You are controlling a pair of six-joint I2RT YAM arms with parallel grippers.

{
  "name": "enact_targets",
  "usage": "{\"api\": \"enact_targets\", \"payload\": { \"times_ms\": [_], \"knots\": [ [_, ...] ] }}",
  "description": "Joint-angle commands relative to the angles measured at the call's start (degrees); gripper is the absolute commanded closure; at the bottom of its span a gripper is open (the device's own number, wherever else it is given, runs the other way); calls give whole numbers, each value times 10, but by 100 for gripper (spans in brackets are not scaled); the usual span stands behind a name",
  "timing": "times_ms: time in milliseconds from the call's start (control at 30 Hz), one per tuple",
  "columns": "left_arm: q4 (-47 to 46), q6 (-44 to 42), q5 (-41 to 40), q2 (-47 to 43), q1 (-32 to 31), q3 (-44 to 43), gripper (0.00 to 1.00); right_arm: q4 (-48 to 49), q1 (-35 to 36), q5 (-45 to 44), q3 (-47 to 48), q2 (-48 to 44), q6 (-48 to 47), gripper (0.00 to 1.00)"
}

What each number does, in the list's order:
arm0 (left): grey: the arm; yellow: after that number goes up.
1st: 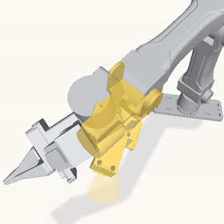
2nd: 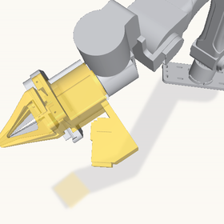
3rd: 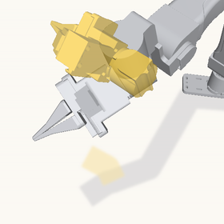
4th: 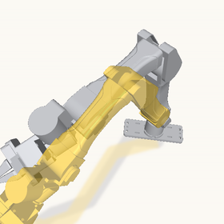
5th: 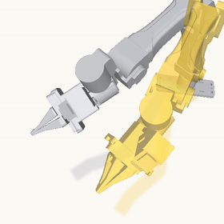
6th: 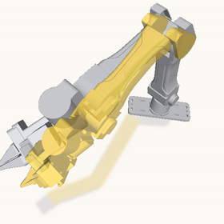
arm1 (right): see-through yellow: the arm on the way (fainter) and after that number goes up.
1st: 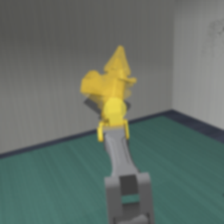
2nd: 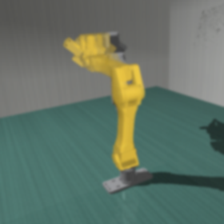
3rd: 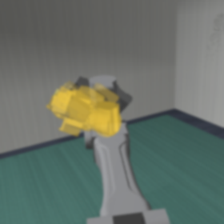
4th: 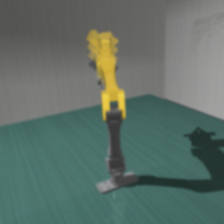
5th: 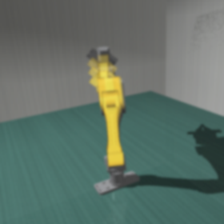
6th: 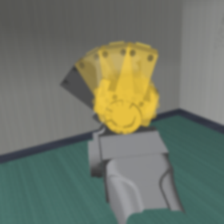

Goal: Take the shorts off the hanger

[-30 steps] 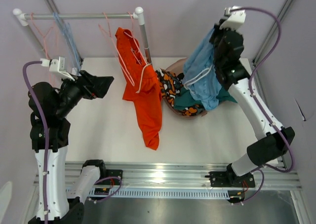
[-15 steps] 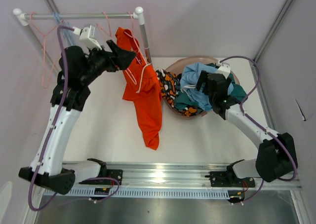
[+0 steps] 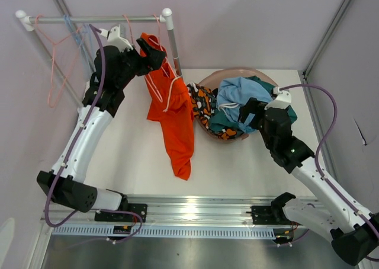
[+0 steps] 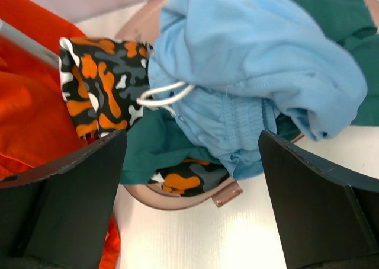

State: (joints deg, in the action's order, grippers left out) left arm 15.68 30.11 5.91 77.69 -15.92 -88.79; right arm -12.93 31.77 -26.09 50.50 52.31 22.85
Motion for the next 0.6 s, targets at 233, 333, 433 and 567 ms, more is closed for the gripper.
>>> {"api": "enact_targets", "payload": {
  "times_ms": [233,333,433,567],
  "knots": [
    [-86,48,4,54,-7,-26,22,-42,51,-2,27,17,9,1],
    [-94,54,6,69,-7,-32,36,-48,58,-7,32,13,8,1],
    [-95,57,11,86,-7,-43,44,-54,65,-14,36,4,5,0],
    [-109,62,24,94,-7,-50,70,-61,73,-16,42,-9,2,1]
  ]
}}
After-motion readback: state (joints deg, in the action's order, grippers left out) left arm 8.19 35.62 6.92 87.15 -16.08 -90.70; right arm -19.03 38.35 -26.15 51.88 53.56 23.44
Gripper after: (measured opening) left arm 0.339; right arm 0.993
